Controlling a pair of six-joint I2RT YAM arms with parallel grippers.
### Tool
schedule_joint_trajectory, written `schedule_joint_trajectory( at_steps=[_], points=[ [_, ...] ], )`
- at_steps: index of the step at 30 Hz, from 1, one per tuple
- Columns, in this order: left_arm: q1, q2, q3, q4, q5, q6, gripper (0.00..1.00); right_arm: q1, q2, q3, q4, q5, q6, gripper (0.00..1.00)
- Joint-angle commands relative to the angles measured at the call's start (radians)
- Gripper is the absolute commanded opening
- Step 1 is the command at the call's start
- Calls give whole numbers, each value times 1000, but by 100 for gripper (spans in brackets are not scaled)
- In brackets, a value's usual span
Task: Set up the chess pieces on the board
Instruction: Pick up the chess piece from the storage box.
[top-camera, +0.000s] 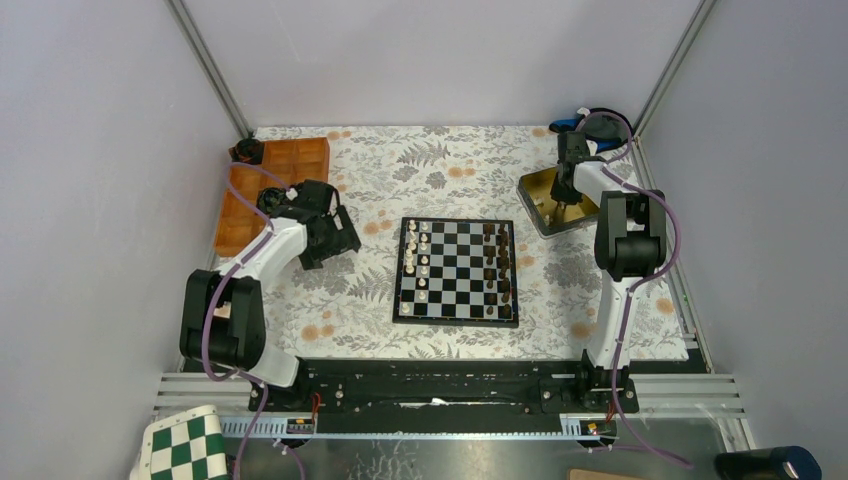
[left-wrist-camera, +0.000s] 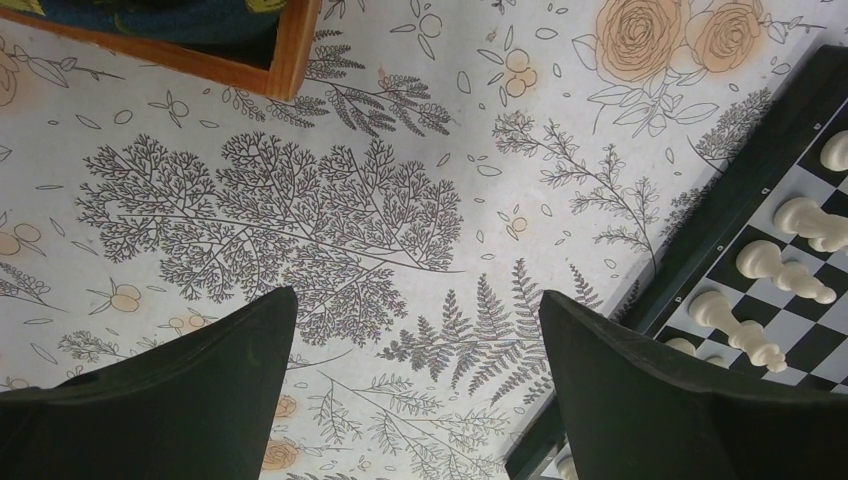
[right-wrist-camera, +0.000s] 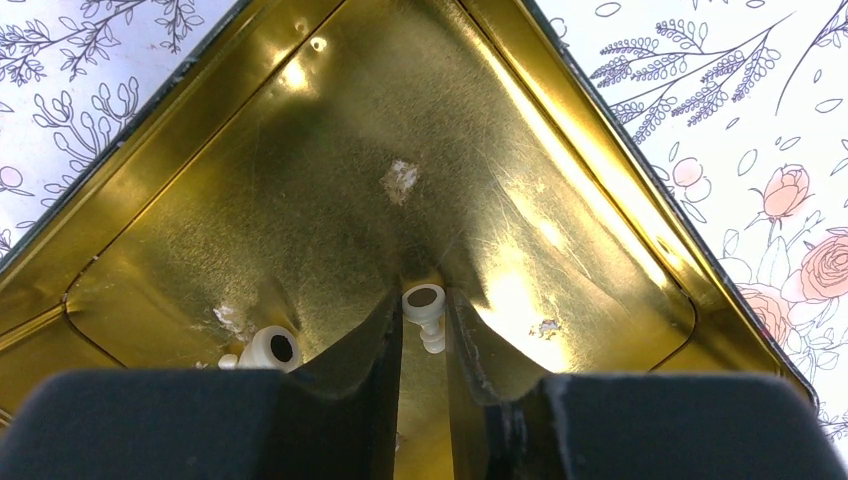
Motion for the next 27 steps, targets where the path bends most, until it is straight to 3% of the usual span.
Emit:
schedule_joint_trajectory(
  at_steps=[1, 14, 21, 27],
  points=[
    [6, -40, 21, 31, -2, -11, 99, -4, -58, 9, -43, -17, -2, 0],
    [3, -131, 22, 65, 45, 14, 99, 4, -189, 49, -66, -140, 69, 0],
    [-21, -217, 25, 159, 174, 39, 99, 37, -289, 45, -85, -226, 116, 0],
    [-103, -252, 44, 279, 268, 25, 99, 137, -385, 13, -58, -314, 195, 0]
  ],
)
